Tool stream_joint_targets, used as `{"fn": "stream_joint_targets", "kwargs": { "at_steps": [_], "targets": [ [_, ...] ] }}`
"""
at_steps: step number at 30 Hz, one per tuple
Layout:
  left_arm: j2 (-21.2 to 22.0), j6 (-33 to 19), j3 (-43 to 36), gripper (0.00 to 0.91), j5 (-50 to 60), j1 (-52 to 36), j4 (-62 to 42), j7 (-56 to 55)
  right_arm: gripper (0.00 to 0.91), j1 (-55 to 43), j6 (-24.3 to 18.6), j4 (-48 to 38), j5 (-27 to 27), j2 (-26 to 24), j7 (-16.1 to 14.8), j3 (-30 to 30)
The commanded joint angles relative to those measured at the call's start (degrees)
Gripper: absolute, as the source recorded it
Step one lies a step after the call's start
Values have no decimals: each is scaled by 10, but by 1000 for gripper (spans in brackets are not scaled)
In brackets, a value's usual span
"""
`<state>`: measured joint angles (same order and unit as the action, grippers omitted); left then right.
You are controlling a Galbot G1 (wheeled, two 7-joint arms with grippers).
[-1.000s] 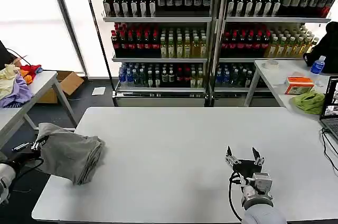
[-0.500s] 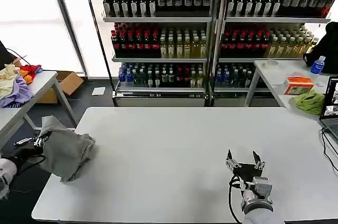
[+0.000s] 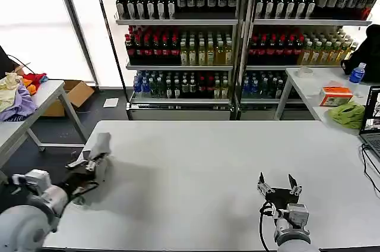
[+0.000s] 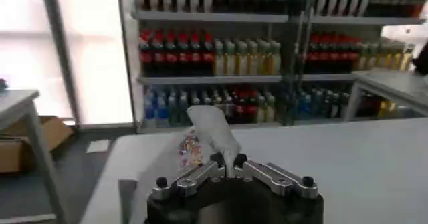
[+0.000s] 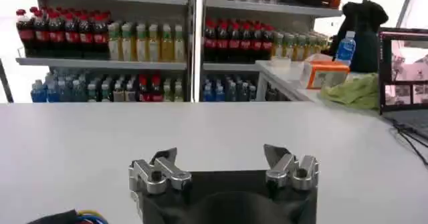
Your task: Fold and organize the clothes.
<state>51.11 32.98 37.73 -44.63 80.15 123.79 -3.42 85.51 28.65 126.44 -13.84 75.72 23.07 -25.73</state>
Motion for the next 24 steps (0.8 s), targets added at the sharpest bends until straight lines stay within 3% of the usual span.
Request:
{"fn": "stream_joint_targets", "kwargs": {
  "at_steps": [1,22,23,24],
  "targets": [
    [87,2,-285,0,77,-93,1,-57,907,10,2,4,11,10,-3,-3],
    [66,2,-263,0,60,-121,-8,-47,907,-30,17,-31,20,19,-11,37],
    [66,2,-262,50,59,-120,-7,-46,907,-33,18,-33,18,19,-11,39],
    [67,1,-256,605,55,-118,-4,-42,907,-37,20,-34,15,19,-10,43]
  ]
}}
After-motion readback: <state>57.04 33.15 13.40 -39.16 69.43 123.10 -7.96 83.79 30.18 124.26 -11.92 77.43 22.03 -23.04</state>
